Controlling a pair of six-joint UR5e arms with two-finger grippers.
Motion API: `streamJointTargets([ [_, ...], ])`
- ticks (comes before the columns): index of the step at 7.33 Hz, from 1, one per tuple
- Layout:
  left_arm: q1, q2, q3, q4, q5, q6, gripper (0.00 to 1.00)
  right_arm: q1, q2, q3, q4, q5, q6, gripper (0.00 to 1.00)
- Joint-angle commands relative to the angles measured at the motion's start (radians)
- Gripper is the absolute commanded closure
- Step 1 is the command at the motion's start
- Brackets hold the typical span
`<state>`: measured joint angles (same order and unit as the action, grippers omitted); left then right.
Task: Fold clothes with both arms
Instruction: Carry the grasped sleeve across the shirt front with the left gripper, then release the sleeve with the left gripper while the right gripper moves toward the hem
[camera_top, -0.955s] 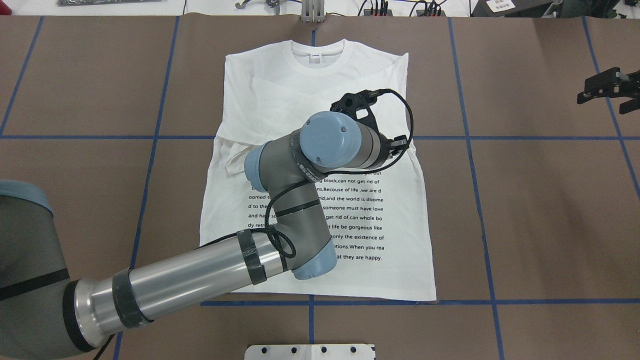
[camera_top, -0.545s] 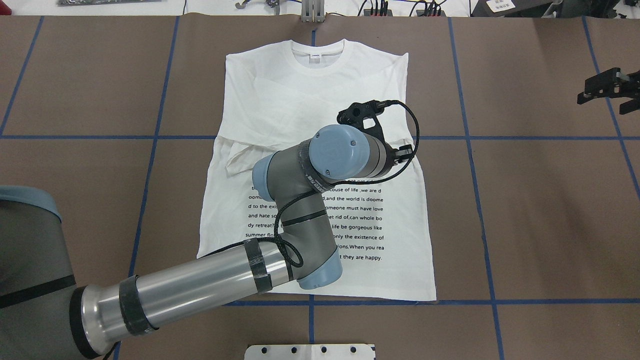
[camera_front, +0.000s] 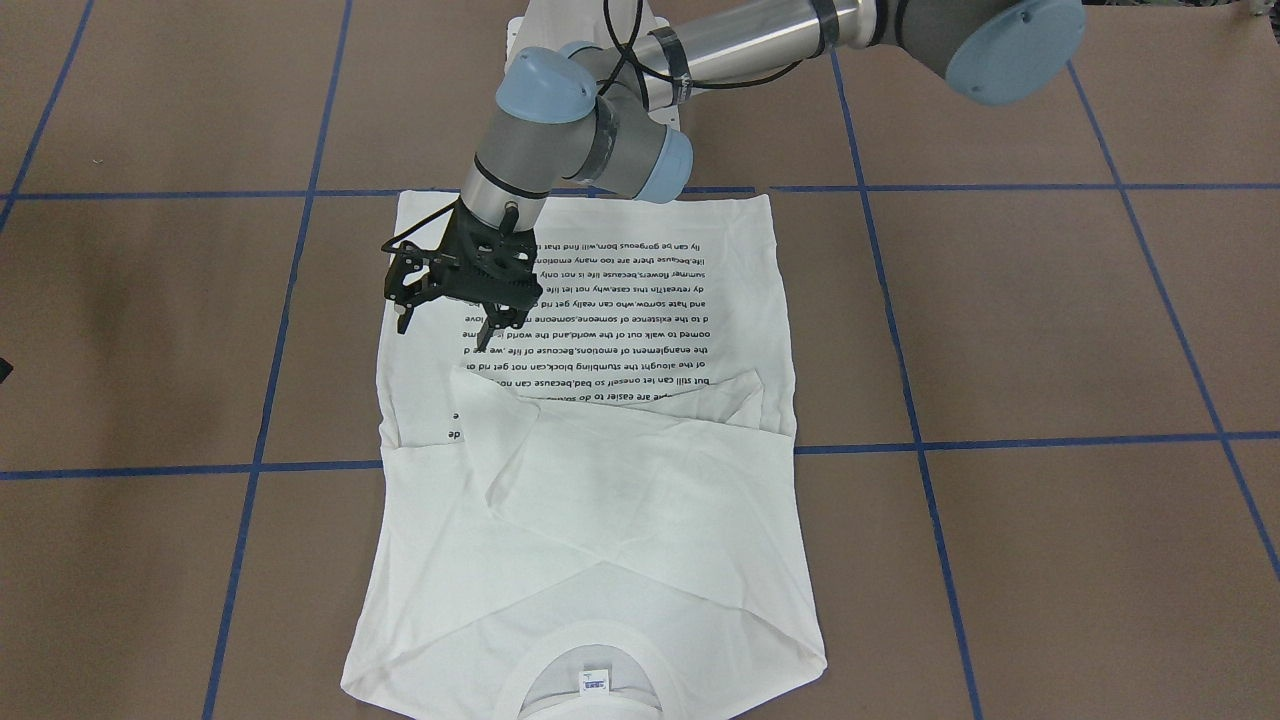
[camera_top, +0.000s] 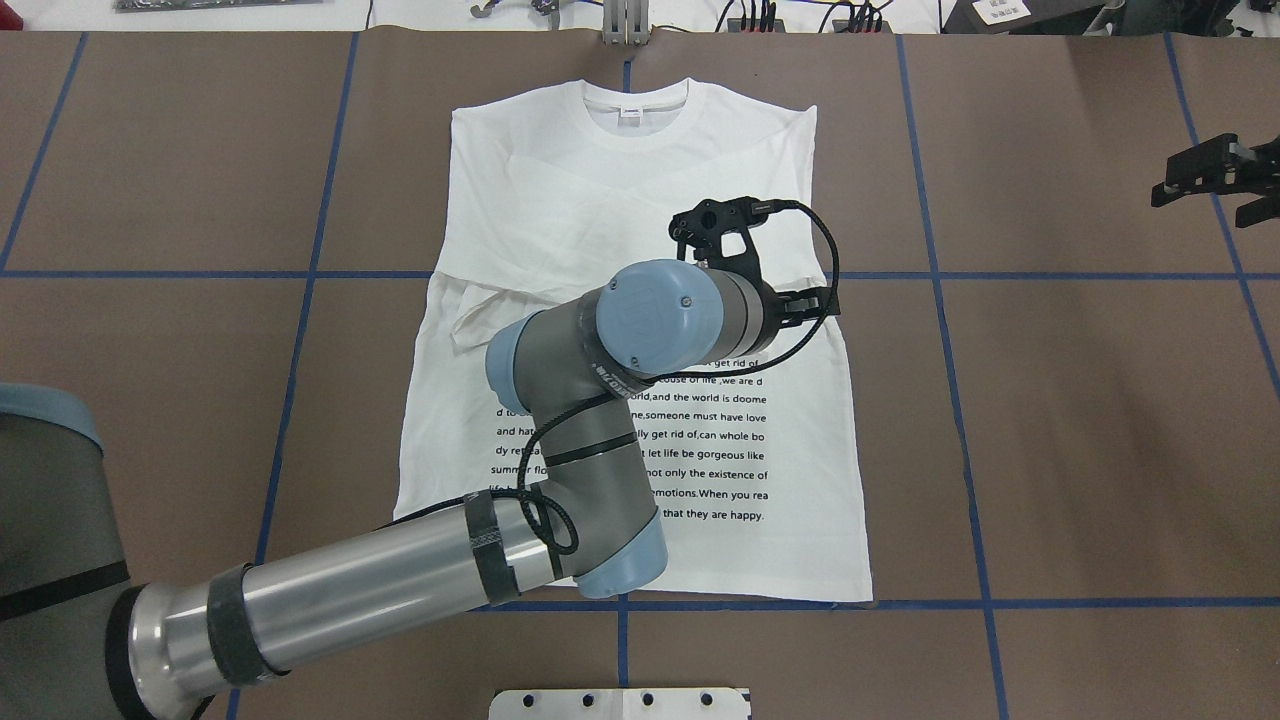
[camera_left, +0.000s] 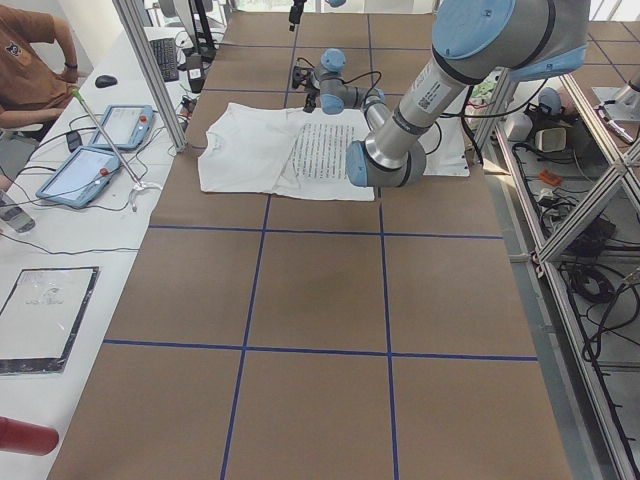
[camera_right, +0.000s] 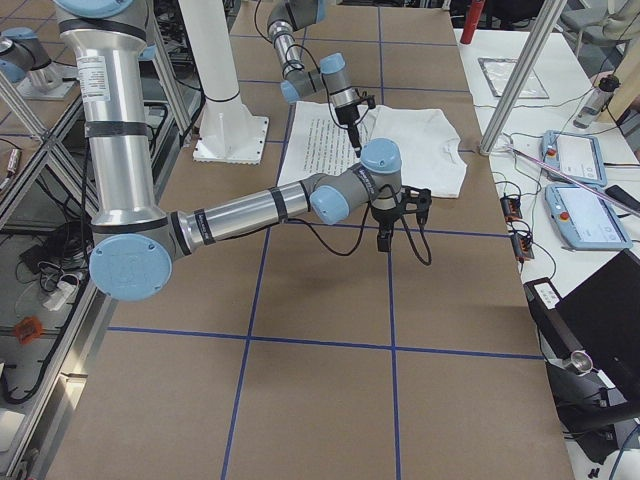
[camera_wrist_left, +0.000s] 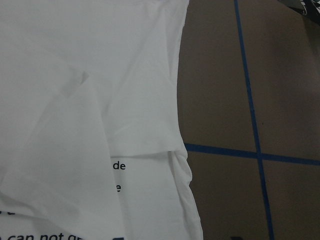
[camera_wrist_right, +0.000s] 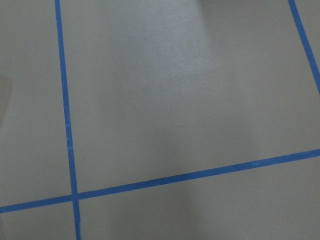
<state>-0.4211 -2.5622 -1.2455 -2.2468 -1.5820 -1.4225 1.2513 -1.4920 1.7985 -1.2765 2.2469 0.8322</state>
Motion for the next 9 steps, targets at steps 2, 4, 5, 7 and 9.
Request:
streamJointTargets([
  [2, -0.033, 0.260, -0.362, 0.192, -0.003, 0.174, 0.01, -0.062, -0.033, 0.088, 0.000, -0.004, 0.080, 0.00],
  [4, -0.132, 0.413, -0.556, 0.272, -0.080, 0.247, 0.02, -0.201, -0.036, 0.181, 0.000, -0.026, 0.357, 0.01],
  [5, -0.175, 0.440, -0.606, 0.314, -0.129, 0.258, 0.05, -0.320, -0.034, 0.237, 0.000, -0.121, 0.469, 0.01],
  [7, -0.223, 0.520, -0.710, 0.320, -0.168, 0.270, 0.11, -0.554, -0.028, 0.323, 0.000, -0.249, 0.777, 0.01],
  [9, -0.272, 0.559, -0.732, 0.320, -0.249, 0.258, 0.11, -0.840, -0.024, 0.357, -0.001, -0.524, 1.037, 0.02],
])
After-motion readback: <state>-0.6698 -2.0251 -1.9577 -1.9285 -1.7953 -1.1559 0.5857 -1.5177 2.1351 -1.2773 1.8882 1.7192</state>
